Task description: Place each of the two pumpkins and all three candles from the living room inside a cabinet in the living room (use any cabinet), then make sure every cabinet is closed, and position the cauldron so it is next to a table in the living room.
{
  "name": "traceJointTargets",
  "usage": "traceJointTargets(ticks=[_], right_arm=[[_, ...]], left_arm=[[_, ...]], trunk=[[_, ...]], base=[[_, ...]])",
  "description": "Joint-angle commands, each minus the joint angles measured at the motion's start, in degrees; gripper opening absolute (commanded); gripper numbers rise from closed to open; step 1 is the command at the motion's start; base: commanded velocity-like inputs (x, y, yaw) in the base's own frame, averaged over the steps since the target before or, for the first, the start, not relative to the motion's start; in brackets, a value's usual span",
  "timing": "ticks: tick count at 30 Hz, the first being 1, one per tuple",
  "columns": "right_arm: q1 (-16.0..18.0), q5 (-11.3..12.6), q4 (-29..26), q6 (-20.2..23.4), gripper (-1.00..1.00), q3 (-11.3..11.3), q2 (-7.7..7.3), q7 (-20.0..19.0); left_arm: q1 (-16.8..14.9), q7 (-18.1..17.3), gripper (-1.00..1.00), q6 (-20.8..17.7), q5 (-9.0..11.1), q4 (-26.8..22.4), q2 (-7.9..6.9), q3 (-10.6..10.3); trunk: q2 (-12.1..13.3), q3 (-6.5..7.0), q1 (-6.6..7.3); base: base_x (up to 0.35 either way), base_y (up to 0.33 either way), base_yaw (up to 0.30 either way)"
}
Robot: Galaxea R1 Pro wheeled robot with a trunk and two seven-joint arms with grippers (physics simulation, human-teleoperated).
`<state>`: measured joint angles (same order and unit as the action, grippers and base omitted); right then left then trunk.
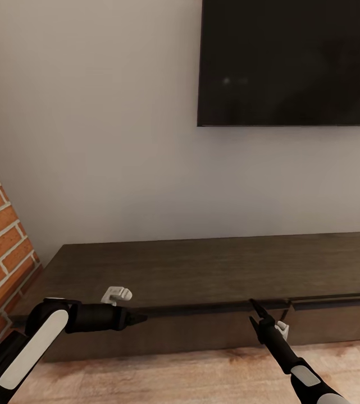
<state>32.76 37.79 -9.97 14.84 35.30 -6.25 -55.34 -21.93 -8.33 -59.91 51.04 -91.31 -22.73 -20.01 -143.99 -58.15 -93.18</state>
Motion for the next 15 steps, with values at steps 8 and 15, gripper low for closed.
traceJointTargets(ticks=[8,15], right_arm=[[0.03,0.46,0.03,0.54,1.00,-0.14,0.01,-0.12],[0.03,0.44,0.03,0.54,1.00,-0.13,0.01,-0.11]], left_arm=[[-0.06,-0.56,1.00,-0.09,-0.62,-0.01,-0.03,-0.03],[-0.05,-0.55,1.00,-0.09,-0.64,-0.01,-0.03,-0.03]], trunk=[[-0.02,-0.05,0.01],[-0.02,-0.05,0.01]], base=[[0.044,0.010,0.000],[0.067,0.015,0.000]])
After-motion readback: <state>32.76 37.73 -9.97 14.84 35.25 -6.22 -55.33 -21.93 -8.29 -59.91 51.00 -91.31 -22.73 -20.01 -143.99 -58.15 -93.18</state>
